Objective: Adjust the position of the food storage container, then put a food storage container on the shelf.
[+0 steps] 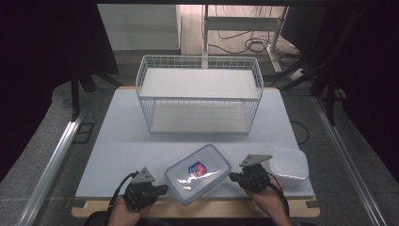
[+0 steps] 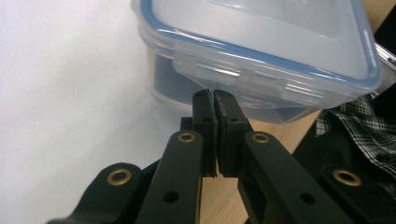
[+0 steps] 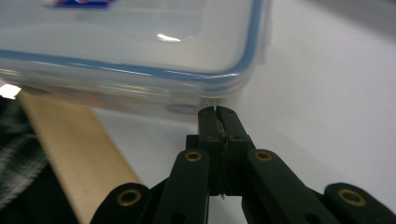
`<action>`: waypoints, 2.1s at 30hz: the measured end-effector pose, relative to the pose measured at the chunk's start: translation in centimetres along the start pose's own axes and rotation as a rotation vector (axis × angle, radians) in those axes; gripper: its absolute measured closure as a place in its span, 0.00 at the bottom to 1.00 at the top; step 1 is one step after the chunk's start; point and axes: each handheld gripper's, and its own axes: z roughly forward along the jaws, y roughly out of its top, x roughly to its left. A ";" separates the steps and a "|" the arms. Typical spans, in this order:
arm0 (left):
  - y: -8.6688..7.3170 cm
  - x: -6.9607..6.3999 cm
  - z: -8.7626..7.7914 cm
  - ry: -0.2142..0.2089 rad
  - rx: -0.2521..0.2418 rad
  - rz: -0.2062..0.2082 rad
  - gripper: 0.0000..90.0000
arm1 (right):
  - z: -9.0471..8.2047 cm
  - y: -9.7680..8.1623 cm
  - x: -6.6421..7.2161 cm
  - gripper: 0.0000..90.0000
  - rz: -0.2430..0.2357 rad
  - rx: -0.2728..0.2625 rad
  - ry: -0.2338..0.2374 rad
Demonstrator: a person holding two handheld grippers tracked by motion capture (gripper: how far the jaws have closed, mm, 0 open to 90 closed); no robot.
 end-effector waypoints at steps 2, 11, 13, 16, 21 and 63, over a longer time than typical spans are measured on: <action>-0.1 0.1 0.0 -0.002 0.002 -0.014 0.98 | 0.0 0.0 -0.3 1.00 0.022 0.010 -0.047; -0.1 -0.2 1.1 0.026 0.040 -0.013 0.97 | 1.2 1.7 -1.9 1.00 0.008 -0.046 -0.102; 0.1 -0.2 1.5 0.034 0.058 -0.002 0.97 | 1.8 1.8 -1.7 1.00 -0.003 -0.039 -0.085; 0.4 0.2 1.7 0.041 0.063 -0.003 0.98 | 2.2 1.8 -1.6 1.00 -0.002 -0.017 -0.082; 1.2 1.0 2.0 0.073 0.064 -0.009 0.99 | 2.1 1.7 -1.2 1.00 0.005 -0.004 -0.104; 4.8 8.3 2.3 0.158 0.018 -0.035 0.37 | -0.5 0.9 -1.4 0.65 0.035 -0.044 -0.147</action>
